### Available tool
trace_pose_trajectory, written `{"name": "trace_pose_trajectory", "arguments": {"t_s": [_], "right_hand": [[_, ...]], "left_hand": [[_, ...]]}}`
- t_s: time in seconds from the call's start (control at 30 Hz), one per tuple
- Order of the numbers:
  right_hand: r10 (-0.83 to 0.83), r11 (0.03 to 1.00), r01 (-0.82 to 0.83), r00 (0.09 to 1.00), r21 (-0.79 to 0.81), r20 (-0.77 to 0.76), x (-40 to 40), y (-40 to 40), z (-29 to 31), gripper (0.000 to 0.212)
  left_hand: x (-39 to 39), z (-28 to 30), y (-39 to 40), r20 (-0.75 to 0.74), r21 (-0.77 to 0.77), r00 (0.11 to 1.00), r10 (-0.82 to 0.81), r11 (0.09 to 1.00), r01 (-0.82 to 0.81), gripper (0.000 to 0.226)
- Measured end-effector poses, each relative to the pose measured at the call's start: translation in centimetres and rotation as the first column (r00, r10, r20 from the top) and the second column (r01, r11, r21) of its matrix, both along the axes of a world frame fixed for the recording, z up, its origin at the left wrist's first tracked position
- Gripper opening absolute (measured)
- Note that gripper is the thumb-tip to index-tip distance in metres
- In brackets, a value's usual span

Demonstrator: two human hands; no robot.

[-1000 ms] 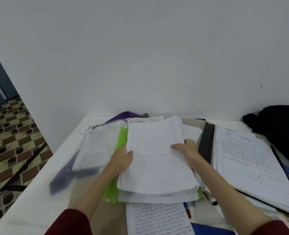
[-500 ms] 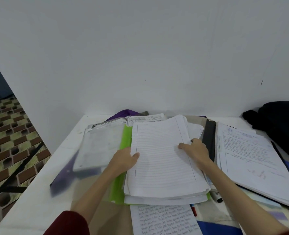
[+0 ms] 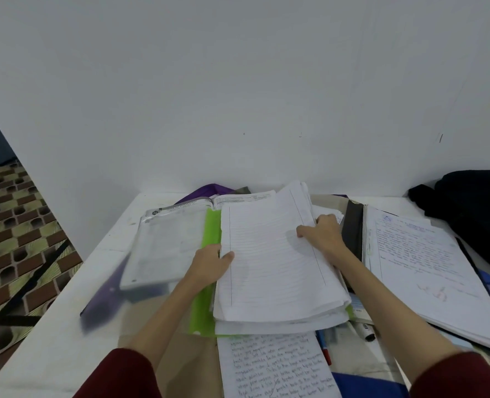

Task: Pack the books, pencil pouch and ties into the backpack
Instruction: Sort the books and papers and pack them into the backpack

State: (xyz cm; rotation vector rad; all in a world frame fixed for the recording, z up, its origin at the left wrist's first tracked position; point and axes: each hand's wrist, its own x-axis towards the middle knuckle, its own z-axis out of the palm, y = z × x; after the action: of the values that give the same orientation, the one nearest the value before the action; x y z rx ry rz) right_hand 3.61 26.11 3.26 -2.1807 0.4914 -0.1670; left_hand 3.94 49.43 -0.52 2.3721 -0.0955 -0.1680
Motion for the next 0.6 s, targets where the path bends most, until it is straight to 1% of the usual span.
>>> {"name": "trace_pose_trajectory", "arguments": {"t_s": [0.07,0.1,0.17,0.2,0.27,0.37,0.43,0.5,0.53,0.57,0.6], "right_hand": [[0.016,0.999,-0.018,0.999,-0.038,-0.034,0.7,-0.2,0.5,0.024],[0.027,0.995,-0.034,0.997,-0.095,-0.073,0.9,-0.4,0.4,0.025],[0.044,0.962,-0.09,0.983,-0.258,-0.179,0.6,-0.9,-0.1,0.038],[0.042,0.945,-0.108,0.976,-0.308,-0.212,0.3,-1.1,-0.5,0.043],[0.036,0.934,-0.117,0.971,-0.336,-0.238,-0.2,-1.5,-1.3,0.048],[0.024,0.922,-0.114,0.971,-0.371,-0.238,-0.5,-1.4,-1.6,0.055],[-0.014,0.895,-0.072,0.982,-0.44,-0.189,-0.4,-1.1,-1.4,0.066],[-0.013,0.869,-0.009,0.999,-0.494,-0.04,-0.5,-0.3,-0.7,0.068],[0.032,0.87,-0.014,0.999,-0.492,0.027,-0.4,0.4,-0.2,0.064],[0.099,0.87,-0.054,0.993,-0.49,0.067,-0.4,1.4,0.2,0.058],[0.176,0.86,-0.114,0.981,-0.497,0.079,-0.5,2.5,0.6,0.052]], "left_hand": [[0.7,0.1,-0.3,0.011,-0.001,1.0,0.011,1.0,-0.011,0.041],[0.9,0.2,-0.5,0.015,-0.001,1.0,0.017,1.0,-0.017,0.044],[1.3,0.2,-0.5,0.024,0.01,1.0,0.016,1.0,-0.016,0.045],[1.4,0.2,-0.4,0.022,0.02,1.0,0.009,1.0,-0.01,0.044],[1.6,0.2,-0.3,0.01,0.024,1.0,-0.01,1.0,0.01,0.04],[1.6,0.1,-0.2,-0.014,0.034,1.0,-0.02,0.999,0.02,0.036],[1.7,0.1,-0.2,-0.031,0.049,0.999,-0.026,0.998,0.028,0.037],[1.7,0.1,-0.1,-0.008,0.091,0.999,-0.039,0.995,0.039,0.04],[1.7,0.2,0.1,0.032,0.117,0.999,-0.037,0.993,0.033,0.038],[1.7,0.3,0.6,0.078,0.125,0.997,-0.024,0.992,0.014,0.037],[1.7,0.4,1.3,0.121,0.112,0.993,-0.002,0.994,-0.011,0.036]]}}
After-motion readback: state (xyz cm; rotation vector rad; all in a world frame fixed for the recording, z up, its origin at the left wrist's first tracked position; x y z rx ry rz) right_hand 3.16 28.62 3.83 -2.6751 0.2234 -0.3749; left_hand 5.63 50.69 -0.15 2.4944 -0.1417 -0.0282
